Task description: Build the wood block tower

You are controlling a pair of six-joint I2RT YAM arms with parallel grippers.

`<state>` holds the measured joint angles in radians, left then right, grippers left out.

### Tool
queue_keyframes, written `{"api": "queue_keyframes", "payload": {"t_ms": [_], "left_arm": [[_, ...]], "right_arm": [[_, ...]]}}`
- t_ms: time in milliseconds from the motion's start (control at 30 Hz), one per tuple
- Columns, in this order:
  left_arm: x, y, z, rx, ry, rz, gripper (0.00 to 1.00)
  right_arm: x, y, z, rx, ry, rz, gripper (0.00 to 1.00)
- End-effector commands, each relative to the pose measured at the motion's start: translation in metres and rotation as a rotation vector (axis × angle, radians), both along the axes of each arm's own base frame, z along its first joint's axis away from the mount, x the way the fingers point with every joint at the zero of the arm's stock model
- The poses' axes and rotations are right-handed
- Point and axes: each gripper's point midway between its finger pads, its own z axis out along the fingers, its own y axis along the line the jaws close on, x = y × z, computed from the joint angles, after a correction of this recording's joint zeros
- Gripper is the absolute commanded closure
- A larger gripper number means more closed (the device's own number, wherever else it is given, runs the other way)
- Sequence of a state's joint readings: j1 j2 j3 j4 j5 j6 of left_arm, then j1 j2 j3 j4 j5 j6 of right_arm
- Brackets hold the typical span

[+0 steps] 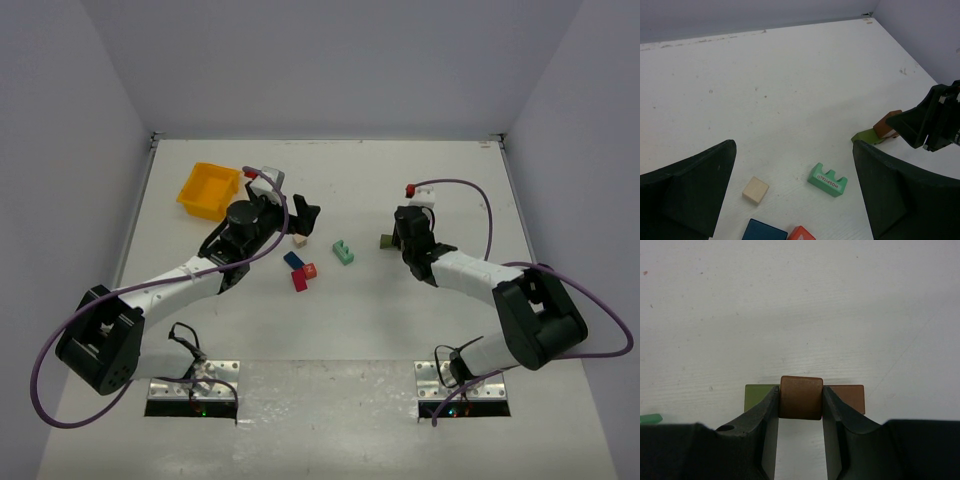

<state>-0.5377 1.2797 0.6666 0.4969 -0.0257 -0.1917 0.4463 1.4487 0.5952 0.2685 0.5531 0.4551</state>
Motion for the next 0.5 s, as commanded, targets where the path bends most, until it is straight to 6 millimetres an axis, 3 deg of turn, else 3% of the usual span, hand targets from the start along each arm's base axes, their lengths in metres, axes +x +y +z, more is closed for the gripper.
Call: {"api": "queue_keyframes", "payload": {"t_ms": [0,467], "left_arm": [[0.0042,-0.0009,0.0182,-0.029,-0.058,0.001,0.00],[0.0027,-0.0034,0.0201,-0.035,-0.063,-0.014,0.00]], "right_arm": [[0.0061,-0.0018,0.0103,0.014,-0.052,-0.013,0.94],[0.0054,-0.0033,0.0139,0.013,-0.061,-0.019,0.76]]}}
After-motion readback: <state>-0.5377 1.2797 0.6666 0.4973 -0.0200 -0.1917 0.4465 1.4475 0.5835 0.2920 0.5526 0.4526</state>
